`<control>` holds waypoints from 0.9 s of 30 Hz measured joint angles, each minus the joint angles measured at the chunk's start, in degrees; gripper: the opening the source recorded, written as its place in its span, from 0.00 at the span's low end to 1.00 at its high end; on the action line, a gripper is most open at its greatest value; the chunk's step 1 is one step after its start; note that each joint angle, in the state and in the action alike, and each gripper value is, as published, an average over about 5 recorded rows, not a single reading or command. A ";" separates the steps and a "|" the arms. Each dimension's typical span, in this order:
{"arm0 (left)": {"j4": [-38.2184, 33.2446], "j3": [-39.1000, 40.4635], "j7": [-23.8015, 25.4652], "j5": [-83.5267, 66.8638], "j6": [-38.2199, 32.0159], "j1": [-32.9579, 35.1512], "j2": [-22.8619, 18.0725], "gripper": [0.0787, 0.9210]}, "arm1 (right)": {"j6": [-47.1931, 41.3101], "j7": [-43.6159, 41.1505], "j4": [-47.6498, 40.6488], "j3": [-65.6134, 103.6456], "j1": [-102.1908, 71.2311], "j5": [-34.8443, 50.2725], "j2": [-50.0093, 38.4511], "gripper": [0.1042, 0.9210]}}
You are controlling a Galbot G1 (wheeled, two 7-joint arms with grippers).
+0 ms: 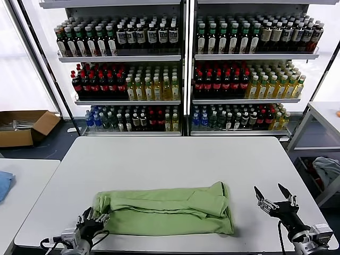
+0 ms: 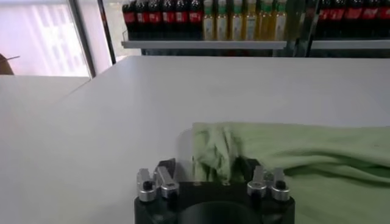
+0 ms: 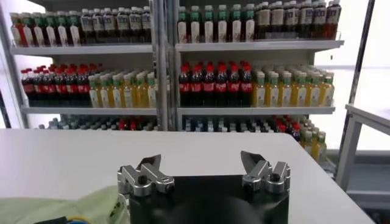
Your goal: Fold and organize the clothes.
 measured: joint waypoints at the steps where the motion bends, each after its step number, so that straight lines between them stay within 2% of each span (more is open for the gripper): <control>1: 0.15 0.12 -0.05 0.14 -0.13 0.03 -0.15 0.60 | 0.20 -0.06 0.09 0.04 -0.01 0.13 0.02 0.88; 11: 0.97 0.66 -0.06 1.49 -1.35 1.03 -1.35 0.26 | 1.65 -0.39 0.23 0.43 -0.28 0.62 0.15 0.88; 18: 1.41 -1.32 1.28 0.89 -2.64 0.79 -0.30 0.04 | 2.21 -0.52 0.46 0.92 -0.57 1.19 0.15 0.88; 22: 2.62 -5.50 2.61 -0.58 -2.89 0.05 1.95 0.02 | 2.55 -0.61 0.42 0.84 -0.56 1.44 0.01 0.88; 27: 5.18 -13.16 4.88 -2.83 -3.71 -0.96 7.17 0.02 | 2.82 -0.63 0.44 0.40 -0.37 1.76 -0.14 0.88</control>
